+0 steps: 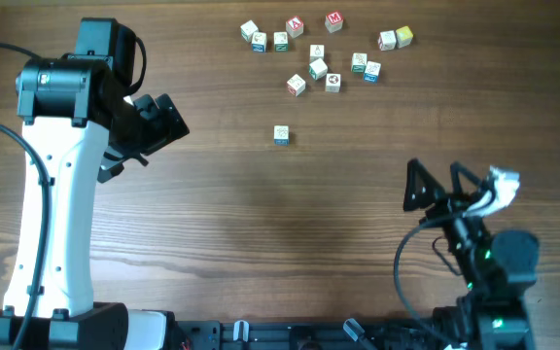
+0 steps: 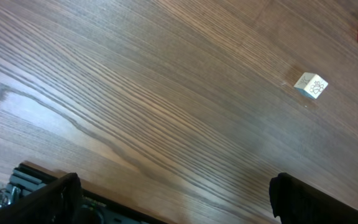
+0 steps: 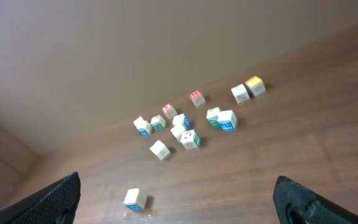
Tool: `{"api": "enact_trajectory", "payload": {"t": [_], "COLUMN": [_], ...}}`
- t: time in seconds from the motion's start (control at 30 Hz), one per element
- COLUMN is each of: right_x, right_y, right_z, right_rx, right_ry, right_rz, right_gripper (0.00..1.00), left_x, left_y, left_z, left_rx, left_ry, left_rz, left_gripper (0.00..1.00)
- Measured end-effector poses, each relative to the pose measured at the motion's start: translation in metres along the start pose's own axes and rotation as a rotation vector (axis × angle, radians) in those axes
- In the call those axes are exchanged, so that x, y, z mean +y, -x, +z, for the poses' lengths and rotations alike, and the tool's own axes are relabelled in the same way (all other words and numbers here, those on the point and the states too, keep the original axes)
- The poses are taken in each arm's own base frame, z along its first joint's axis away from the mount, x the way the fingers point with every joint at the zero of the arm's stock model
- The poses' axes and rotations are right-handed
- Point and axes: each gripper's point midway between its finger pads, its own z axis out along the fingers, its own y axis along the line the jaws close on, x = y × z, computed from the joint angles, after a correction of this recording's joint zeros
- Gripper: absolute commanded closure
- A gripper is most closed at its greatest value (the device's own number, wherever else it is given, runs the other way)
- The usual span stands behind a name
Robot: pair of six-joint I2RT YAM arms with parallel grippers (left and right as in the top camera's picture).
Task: Form a circle
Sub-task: 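Reach the right gripper forward to the block cluster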
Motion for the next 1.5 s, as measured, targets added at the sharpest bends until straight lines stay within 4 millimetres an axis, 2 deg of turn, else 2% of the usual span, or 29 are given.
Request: {"api": "enact_trajectory", "payload": {"t": [0.17, 0.27, 0.4, 0.47, 0.5, 0.6, 0.77, 0.93, 1.07, 1.2, 1.3, 1.33, 1.5], "right_x": [0.003, 0.008, 0.046, 0.067, 0.071, 0.076, 0.074, 0.055, 0.034, 0.028, 0.033, 0.040, 0.055], "right_y": [0.016, 0.025, 0.069, 0.085, 0.086, 0.080, 0.078, 0.053, 0.027, 0.026, 0.030, 0.035, 0.026], "right_z": [0.024, 0.029, 0.025, 0.023, 0.022, 0.022, 0.034, 0.058, 0.090, 0.125, 0.142, 0.157, 0.197], "right_rx": [0.206, 0.336, 0.431, 0.425, 0.428, 0.463, 0.473, 0.579, 0.723, 0.786, 0.799, 0.788, 0.795], "right_ry": [-0.095, -0.144, -0.105, -0.029, -0.012, 0.019, 0.015, -0.065, -0.160, -0.218, -0.246, -0.242, -0.280], "right_rz": [-0.011, -0.002, 0.004, 0.004, 0.007, 0.024, 0.068, 0.199, 0.285, 0.290, 0.267, 0.244, 0.198], "right_gripper": [0.00, 0.00, 0.00, 0.00, 0.00, 0.00, 0.01, 0.00, 0.00, 0.00, 0.01, 0.01, 0.01], "left_x": [-0.001, -0.001, -0.001, -0.001, -0.001, -0.001, -0.001, -0.001, -0.001, -0.001, -0.001, -0.001, -0.001], "left_y": [-0.001, -0.001, -0.001, -0.001, -0.001, -0.001, -0.001, -0.001, -0.001, -0.001, -0.001, -0.002, -0.002], "left_z": [0.000, 0.000, 0.001, 0.001, 0.001, 0.001, 0.001, 0.001, 0.001, 0.001, 0.001, 0.001, 0.001], "left_rx": [0.005, 0.007, 0.007, 0.007, 0.007, 0.007, 0.007, 0.007, 0.007, 0.007, 0.008, 0.009, 0.010], "left_ry": [-0.005, -0.005, -0.004, -0.004, -0.004, -0.005, -0.005, -0.005, -0.005, -0.004, -0.006, -0.007, -0.008], "left_rz": [-0.004, -0.005, -0.005, -0.008, -0.008, -0.008, -0.008, -0.008, -0.008, -0.008, -0.008, -0.008, -0.008], "left_gripper": [0.00, 0.00, 0.00, 0.00, 0.00, 0.00, 0.00, 0.00, 0.00, 0.00, 0.00, 0.00, 0.00]}}
